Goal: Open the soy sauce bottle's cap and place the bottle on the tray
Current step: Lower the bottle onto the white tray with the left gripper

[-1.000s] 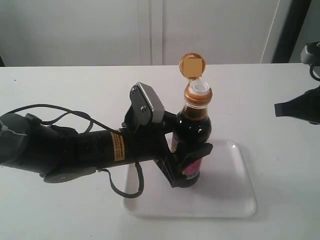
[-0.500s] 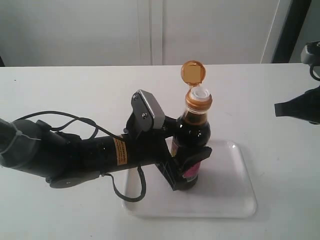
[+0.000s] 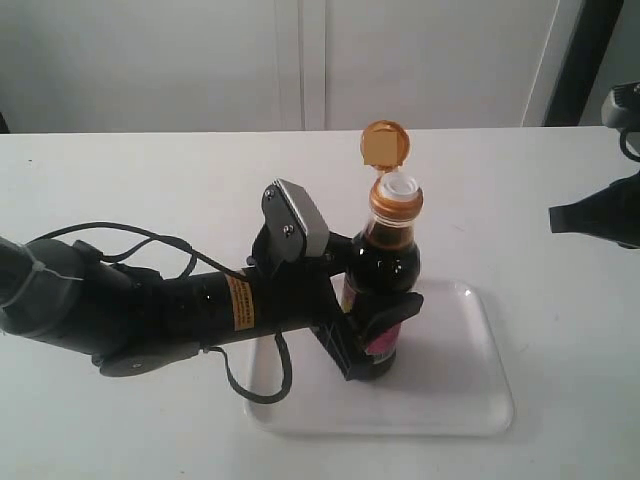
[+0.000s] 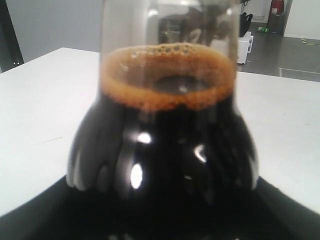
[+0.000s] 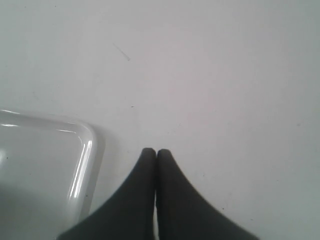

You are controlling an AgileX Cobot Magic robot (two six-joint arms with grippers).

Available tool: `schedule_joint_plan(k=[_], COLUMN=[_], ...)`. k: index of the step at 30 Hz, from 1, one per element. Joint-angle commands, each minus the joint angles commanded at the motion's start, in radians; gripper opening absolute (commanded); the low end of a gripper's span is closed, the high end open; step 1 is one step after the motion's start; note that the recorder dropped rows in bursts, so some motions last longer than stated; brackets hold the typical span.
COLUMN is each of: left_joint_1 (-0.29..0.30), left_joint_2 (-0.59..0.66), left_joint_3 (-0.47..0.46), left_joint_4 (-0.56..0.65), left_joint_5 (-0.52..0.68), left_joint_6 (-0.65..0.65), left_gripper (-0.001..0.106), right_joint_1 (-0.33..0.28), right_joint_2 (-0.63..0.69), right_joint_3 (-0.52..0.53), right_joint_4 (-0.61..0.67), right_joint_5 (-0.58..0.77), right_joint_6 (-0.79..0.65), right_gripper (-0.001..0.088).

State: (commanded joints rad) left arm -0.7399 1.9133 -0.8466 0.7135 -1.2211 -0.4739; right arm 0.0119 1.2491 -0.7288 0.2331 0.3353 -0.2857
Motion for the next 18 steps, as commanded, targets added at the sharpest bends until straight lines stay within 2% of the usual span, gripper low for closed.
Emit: schedule_joint_plan(k=[7,11,14,18], left_joint_1=[0.040,0.040,0.040,0.040], left_joint_2=[0.000,0.000,0.000,0.000], left_joint_3=[0.031,0.031,0.031,0.031], left_joint_4=[0.018,0.026,0.050,0.072], left_joint_5=[0.000,0.000,0.000,0.000], left_joint_6=[-0.035,-0.049,-0.053,-0.053], left_gripper=[0.070,0.086,0.093,0.095], right_joint_1=[0.000,0.000,0.000,0.000], right_joint_2=[0.000,0.000,0.000,0.000], right_joint_3=[0.000,0.000,0.000,0.000], right_joint_4=[0.002,0.002,0.002,0.002], right_joint_5=[0.000,0.000,0.000,0.000], right_joint_6=[0.000,0.000,0.000,0.000], right_gripper=[0.0000,0.0000,0.0000,0.0000])
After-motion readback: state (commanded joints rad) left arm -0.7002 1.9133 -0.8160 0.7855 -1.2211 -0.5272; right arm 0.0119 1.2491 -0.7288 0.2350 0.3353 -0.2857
